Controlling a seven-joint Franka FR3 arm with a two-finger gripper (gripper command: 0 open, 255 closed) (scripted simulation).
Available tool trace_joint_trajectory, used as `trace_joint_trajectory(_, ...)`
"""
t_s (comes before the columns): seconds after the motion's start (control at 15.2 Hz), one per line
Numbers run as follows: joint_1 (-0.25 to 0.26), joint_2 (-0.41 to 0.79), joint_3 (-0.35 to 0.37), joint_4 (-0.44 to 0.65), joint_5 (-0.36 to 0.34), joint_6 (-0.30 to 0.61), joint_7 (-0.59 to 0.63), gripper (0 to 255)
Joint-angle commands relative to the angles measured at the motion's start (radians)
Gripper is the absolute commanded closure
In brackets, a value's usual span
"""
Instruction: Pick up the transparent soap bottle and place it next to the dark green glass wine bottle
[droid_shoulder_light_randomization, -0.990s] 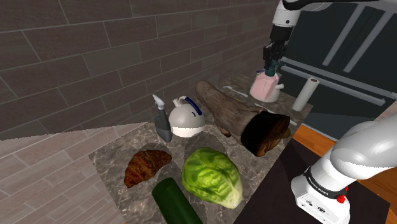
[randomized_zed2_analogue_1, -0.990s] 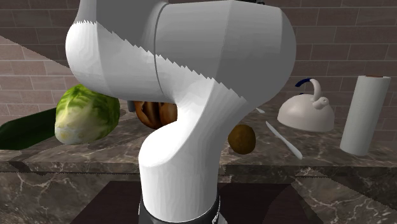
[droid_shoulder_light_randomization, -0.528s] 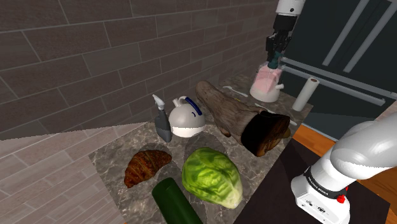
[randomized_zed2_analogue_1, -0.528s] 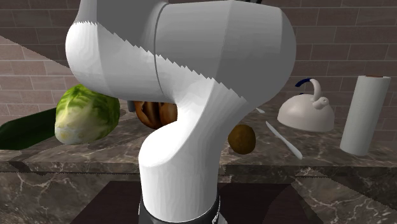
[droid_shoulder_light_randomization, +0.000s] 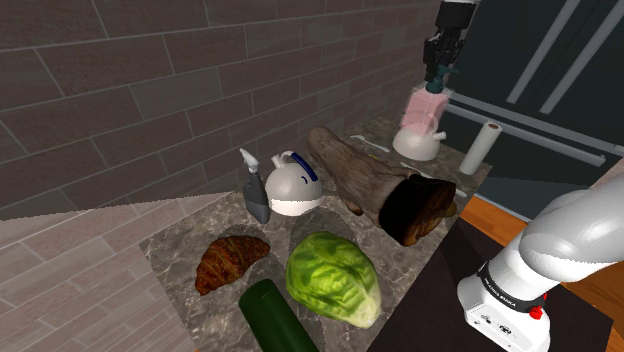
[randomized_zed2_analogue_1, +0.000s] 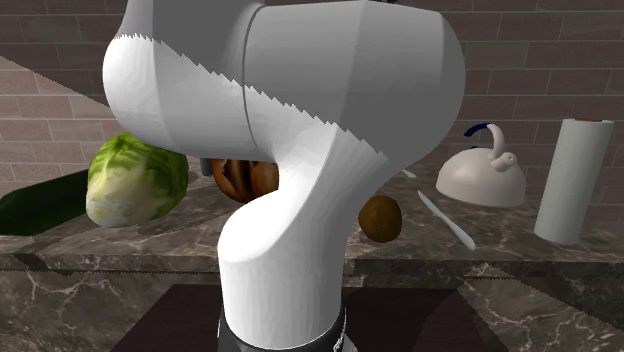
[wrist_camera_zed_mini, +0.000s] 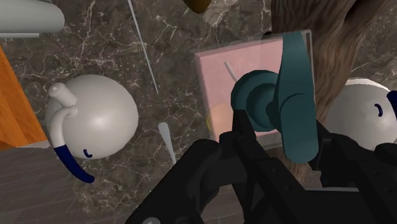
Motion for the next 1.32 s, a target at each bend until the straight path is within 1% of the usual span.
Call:
trace_joint_trajectory(0.0,0.001,0.006,0.0,0.025,0.001,-0.019,0.001,255)
trace_joint_trajectory(0.26,0.035,-0.038,0.066,-0.041,0.024,0.007,0.1,255)
trace_joint_trajectory(0.59,0.078,-0.069,0.149,-0.097,0.061,0.04,0.222,255)
trace_joint_trajectory(0.92,0.121,-0.073,0.233,-0.126,0.099,0.075,0.343,255)
trace_joint_trajectory(1.25,0.165,-0.05,0.317,-0.126,0.132,0.114,0.463,255)
